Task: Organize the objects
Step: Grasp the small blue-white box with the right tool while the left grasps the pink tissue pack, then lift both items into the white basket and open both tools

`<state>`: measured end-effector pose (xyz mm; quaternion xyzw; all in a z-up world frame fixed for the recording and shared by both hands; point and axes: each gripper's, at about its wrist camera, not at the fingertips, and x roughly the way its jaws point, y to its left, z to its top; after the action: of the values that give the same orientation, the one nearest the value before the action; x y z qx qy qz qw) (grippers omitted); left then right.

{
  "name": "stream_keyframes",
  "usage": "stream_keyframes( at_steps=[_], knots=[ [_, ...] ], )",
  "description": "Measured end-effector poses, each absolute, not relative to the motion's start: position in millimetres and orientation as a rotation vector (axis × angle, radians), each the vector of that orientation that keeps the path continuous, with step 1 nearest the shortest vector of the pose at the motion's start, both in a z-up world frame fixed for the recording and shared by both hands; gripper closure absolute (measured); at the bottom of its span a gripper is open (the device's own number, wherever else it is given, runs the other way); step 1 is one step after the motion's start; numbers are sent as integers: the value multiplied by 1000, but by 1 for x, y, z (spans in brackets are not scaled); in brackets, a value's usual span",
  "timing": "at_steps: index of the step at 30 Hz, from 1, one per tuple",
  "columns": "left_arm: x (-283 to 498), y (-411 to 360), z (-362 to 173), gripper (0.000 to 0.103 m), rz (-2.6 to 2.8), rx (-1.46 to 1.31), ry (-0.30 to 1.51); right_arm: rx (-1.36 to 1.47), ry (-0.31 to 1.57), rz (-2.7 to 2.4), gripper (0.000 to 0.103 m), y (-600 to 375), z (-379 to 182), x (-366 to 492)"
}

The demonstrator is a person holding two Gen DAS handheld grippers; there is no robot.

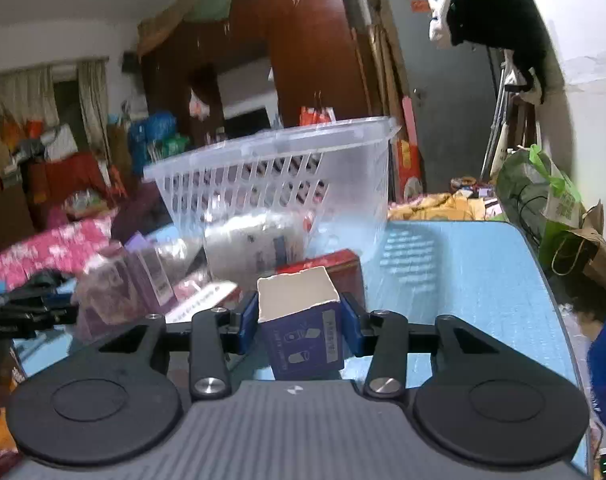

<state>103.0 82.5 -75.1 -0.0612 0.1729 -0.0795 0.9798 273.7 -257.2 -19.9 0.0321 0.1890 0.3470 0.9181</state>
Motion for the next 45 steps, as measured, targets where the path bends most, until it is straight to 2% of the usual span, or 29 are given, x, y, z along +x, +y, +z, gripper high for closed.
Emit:
stream_keyframes(
  at_steps=[18,23,28,31,34,39,41,42,43,44,45],
  knots=[
    [84,93,-71,41,-224,-227,236,118,277,678,58,-265,-18,265],
    [92,97,-39,41,-268,-241,217,79,231,646,58,-259,3,259],
    [153,86,38,41,-274,-175,193,-34,119,593,58,-221,80,276],
    [219,68,70,41,-227,-104,261,-77,169,586,58,-189,110,320],
    [278,63,71,41,-191,-138,379,-125,259,536,58,-162,110,365],
    [309,55,55,41,-163,-142,442,-84,325,569,57,-160,93,392],
    [309,52,53,37,-191,-141,441,-83,315,573,52,-161,90,392],
    [306,49,54,31,-194,-118,414,-74,307,585,32,-164,90,391],
    [304,47,56,9,-186,-103,398,-70,307,593,19,-164,92,388],
    [301,45,58,0,-171,-96,386,-60,289,587,4,-168,93,382],
    [293,46,60,0,-164,-93,368,-56,254,575,3,-173,94,372]
  ],
)
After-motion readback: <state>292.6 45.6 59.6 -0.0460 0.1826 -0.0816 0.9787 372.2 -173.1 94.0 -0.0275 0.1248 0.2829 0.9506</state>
